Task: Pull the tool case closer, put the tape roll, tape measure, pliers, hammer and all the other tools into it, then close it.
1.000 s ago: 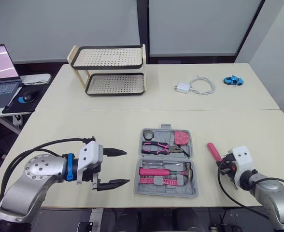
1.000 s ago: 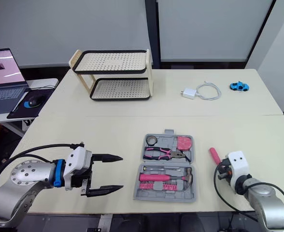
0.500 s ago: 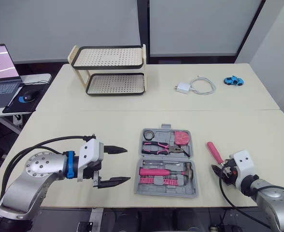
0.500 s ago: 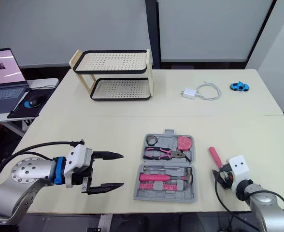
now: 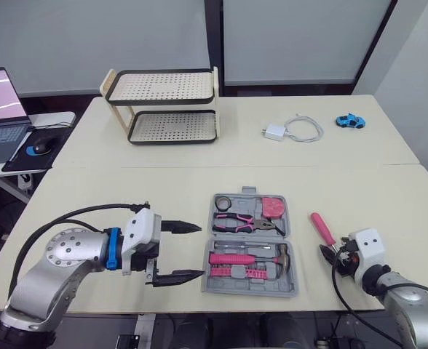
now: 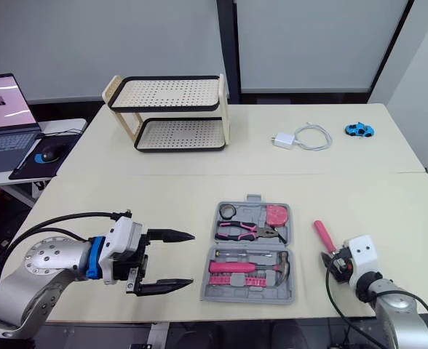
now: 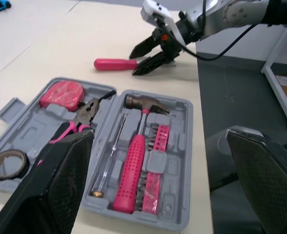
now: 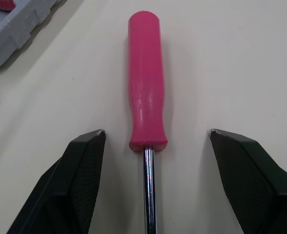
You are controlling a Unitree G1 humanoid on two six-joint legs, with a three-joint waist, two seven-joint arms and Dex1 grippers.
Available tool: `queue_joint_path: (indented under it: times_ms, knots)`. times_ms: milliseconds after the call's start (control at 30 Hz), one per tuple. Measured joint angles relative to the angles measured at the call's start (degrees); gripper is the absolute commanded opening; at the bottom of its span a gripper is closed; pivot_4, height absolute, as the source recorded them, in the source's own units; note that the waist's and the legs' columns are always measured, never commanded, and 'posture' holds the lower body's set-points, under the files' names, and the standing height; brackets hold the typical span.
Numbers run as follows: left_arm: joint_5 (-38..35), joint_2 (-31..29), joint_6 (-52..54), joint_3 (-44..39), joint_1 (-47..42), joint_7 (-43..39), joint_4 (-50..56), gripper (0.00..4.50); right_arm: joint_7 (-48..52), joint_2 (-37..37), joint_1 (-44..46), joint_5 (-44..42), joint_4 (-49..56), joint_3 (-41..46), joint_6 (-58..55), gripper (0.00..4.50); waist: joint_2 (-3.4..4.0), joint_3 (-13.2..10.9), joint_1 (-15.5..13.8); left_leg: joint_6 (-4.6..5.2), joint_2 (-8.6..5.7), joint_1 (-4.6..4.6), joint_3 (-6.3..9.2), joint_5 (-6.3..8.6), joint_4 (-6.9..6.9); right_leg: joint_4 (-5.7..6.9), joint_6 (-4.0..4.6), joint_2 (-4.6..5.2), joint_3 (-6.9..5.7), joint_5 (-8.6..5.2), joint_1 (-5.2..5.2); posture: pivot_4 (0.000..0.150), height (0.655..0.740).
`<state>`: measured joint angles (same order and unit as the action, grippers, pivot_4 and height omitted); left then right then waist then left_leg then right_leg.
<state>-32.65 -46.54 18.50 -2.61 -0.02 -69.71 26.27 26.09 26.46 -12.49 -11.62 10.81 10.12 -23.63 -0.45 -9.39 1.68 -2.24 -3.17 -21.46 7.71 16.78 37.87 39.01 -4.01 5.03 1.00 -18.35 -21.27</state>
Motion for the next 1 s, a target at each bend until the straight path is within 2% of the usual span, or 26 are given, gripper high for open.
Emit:
queue_joint_path:
  times_ms: [333, 433, 667, 1000]
  knots:
    - [-0.07, 2.96, -7.07, 0.02, -0.38, -5.30, -2.83, 4.50, 0.44, -0.11, 0.20, -0.94, -0.92, -0.02, 0.94, 3.63, 0.00, 0.01, 0.01, 0.00, 0.00, 0.01, -0.01, 0.00, 0.00, -0.01, 0.00, 0.00, 0.00, 0.00, 0.02, 0.150, 0.7318]
    - [-0.11, 3.79, -8.59, 0.03, -0.31, -6.08, -3.95, 4.50, 0.63, -0.14, 0.27, -0.99, -1.01, -0.02, 0.95, 3.05, 0.00, 0.01, 0.01, 0.00, 0.00, 0.02, 0.00, 0.00, 0.00, 0.00, 0.00, 0.00, -0.01, 0.00, 0.02, 0.150, 0.7318]
    - [-0.12, 5.09, -10.54, 0.04, -0.33, -7.39, -4.81, 4.50, 1.07, -0.47, 0.91, -1.14, -1.55, -0.02, 0.95, 0.63, 0.00, 0.01, 0.01, 0.00, 0.00, 0.02, 0.00, 0.00, 0.00, 0.00, 0.00, 0.00, 0.00, 0.00, 0.03, 0.150, 0.7318]
    - [-0.04, 5.82, -12.19, 0.08, -0.31, -7.31, -6.18, 4.50, 1.37, -0.69, 0.86, -1.32, -1.92, 0.07, 1.67, 0.59, 0.00, 0.01, 0.02, 0.00, 0.00, 0.03, 0.00, 0.00, 0.00, 0.00, 0.00, 0.00, 0.00, 0.00, 0.03, 0.150, 0.7318]
